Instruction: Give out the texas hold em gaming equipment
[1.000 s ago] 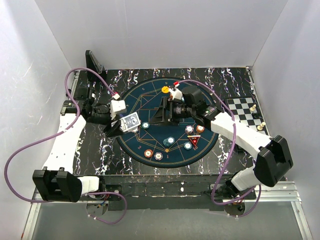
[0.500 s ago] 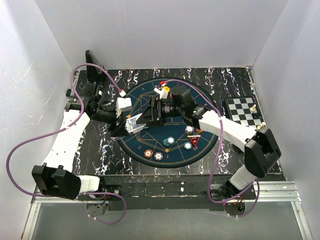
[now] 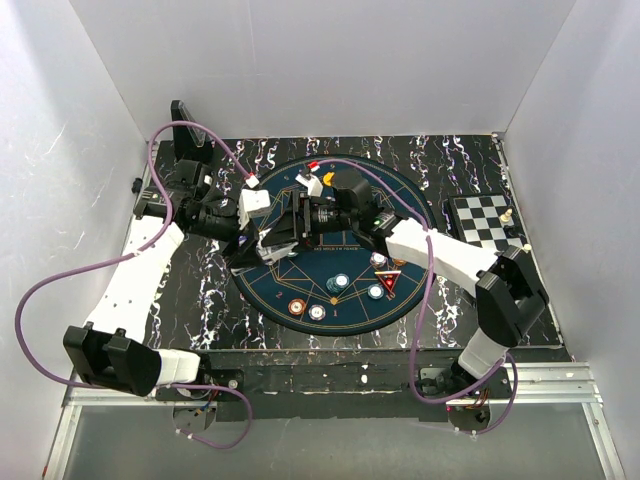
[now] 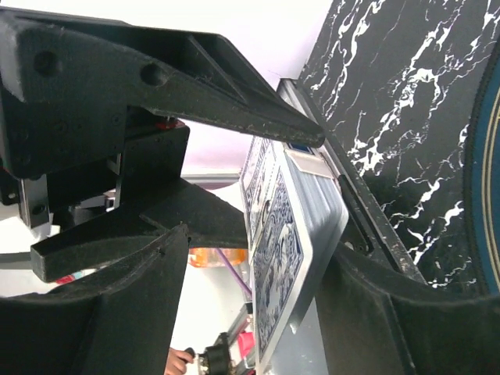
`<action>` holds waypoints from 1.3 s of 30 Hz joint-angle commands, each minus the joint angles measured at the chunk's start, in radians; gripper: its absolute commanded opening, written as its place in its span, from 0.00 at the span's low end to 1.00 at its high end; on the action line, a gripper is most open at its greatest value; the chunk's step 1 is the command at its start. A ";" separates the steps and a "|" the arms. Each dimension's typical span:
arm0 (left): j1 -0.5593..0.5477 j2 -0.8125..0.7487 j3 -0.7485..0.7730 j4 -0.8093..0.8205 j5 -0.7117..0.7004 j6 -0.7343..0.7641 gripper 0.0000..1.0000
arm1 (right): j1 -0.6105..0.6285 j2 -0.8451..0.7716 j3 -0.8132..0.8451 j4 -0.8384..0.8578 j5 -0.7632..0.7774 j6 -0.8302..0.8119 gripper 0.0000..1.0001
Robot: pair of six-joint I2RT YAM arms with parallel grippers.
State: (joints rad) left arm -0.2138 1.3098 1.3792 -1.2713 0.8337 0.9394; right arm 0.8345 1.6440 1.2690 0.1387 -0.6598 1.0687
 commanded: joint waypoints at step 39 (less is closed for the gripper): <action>-0.030 -0.138 -0.155 0.262 -0.166 -0.122 0.98 | 0.002 0.002 -0.077 0.203 0.016 0.169 0.18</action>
State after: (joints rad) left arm -0.2398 1.1831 1.2388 -1.0863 0.6971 0.8402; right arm 0.8333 1.6886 1.1614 0.3161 -0.6491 1.2533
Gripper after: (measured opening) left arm 0.981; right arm 0.284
